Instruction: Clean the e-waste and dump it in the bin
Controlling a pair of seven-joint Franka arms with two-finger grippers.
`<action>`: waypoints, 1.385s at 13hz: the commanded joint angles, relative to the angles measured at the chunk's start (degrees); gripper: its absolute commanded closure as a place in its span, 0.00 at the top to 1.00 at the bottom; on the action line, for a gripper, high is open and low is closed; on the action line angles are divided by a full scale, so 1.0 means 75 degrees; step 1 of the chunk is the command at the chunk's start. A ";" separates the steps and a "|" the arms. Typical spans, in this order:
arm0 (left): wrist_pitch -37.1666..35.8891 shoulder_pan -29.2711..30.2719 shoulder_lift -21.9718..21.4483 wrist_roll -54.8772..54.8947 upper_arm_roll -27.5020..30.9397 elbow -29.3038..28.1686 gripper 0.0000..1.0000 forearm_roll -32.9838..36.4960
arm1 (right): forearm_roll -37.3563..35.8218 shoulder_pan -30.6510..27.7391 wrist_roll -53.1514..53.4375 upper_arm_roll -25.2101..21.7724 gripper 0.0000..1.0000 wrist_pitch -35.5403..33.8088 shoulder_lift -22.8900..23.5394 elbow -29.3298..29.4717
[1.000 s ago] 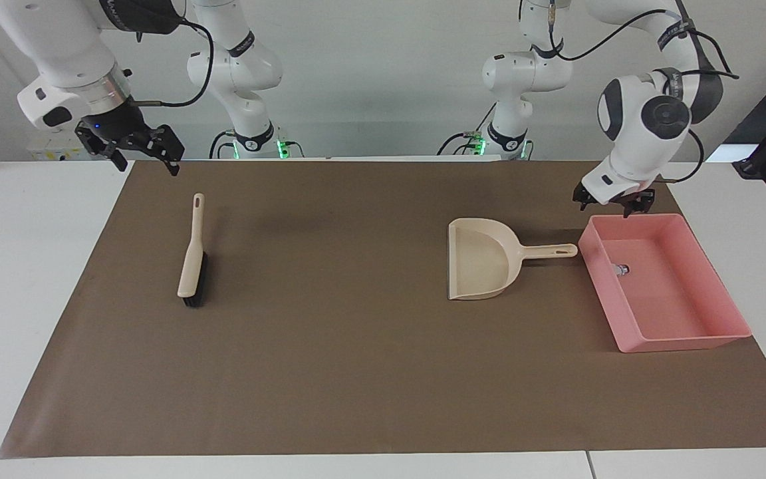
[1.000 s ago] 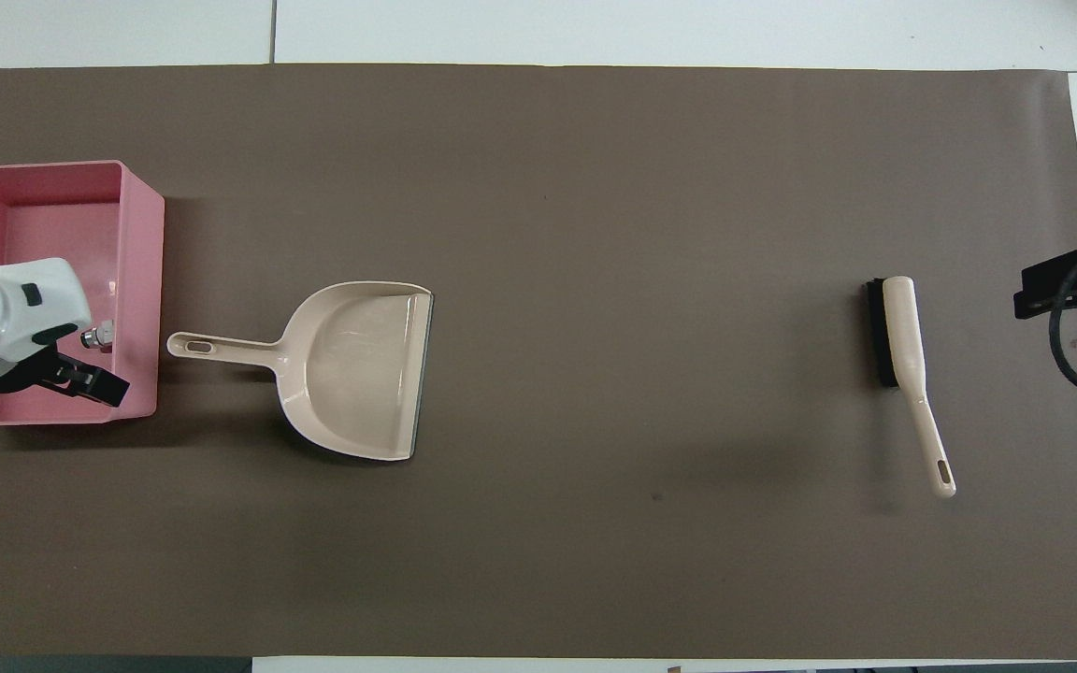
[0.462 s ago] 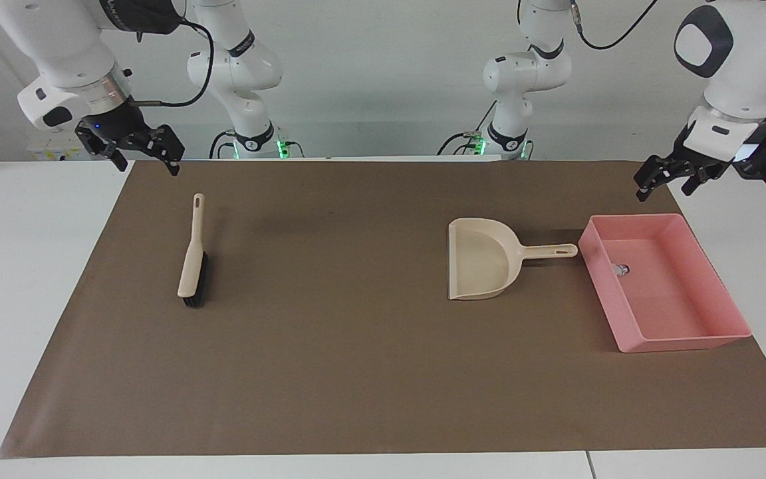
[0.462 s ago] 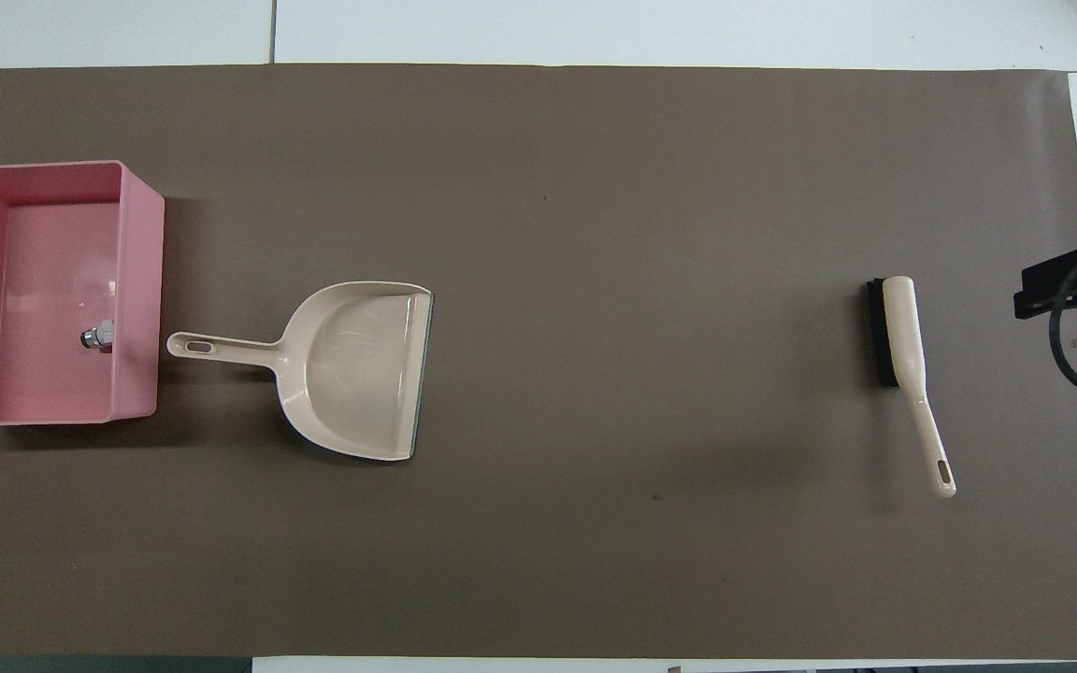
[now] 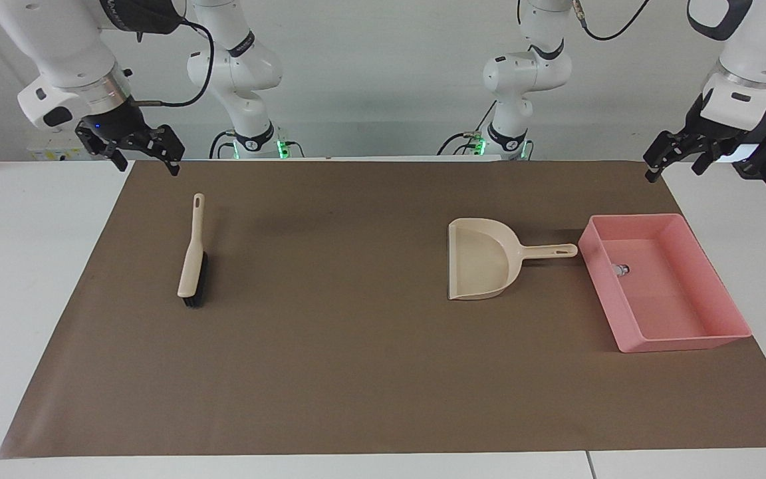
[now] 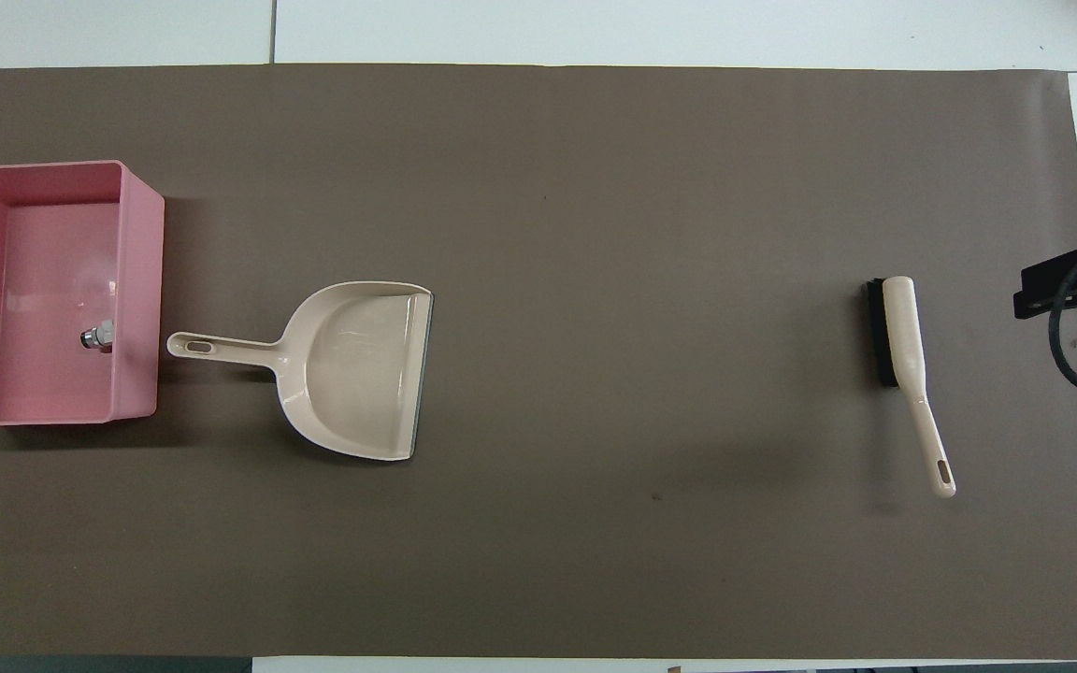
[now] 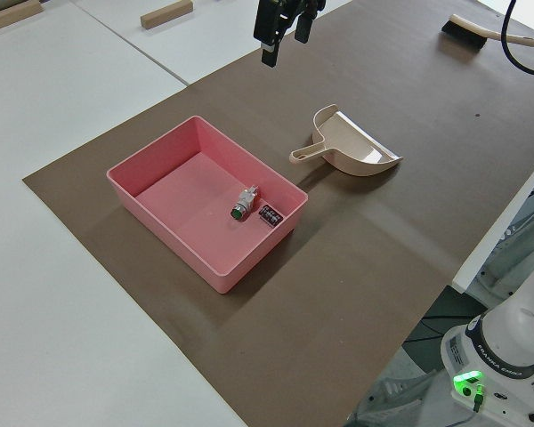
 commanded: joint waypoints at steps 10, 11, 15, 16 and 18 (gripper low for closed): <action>-0.0094 -0.0095 -0.0231 0.0389 -0.0014 -0.0482 0.98 -0.0084 | -0.0140 0.0019 -0.0142 0.0022 1.00 -0.0084 0.0012 0.0077; -0.0094 -0.0095 -0.0219 0.0389 -0.0026 -0.0482 0.98 -0.0084 | -0.0140 0.0019 -0.0130 0.0022 1.00 -0.0084 0.0012 0.0077; -0.0118 -0.0095 -0.0231 0.0389 -0.0049 -0.0494 0.98 -0.0084 | -0.0140 0.0007 -0.0130 0.0010 1.00 -0.0119 0.0012 0.0077; -0.0106 -0.0095 -0.0231 0.0389 -0.0049 -0.0494 0.98 -0.0084 | -0.0140 0.0007 -0.0118 0.0010 1.00 -0.0096 0.0012 0.0089; -0.0095 -0.0107 -0.0231 0.0389 -0.0049 -0.0506 0.98 -0.0084 | -0.0140 0.0007 -0.0107 0.0010 1.00 -0.0084 0.0012 0.0089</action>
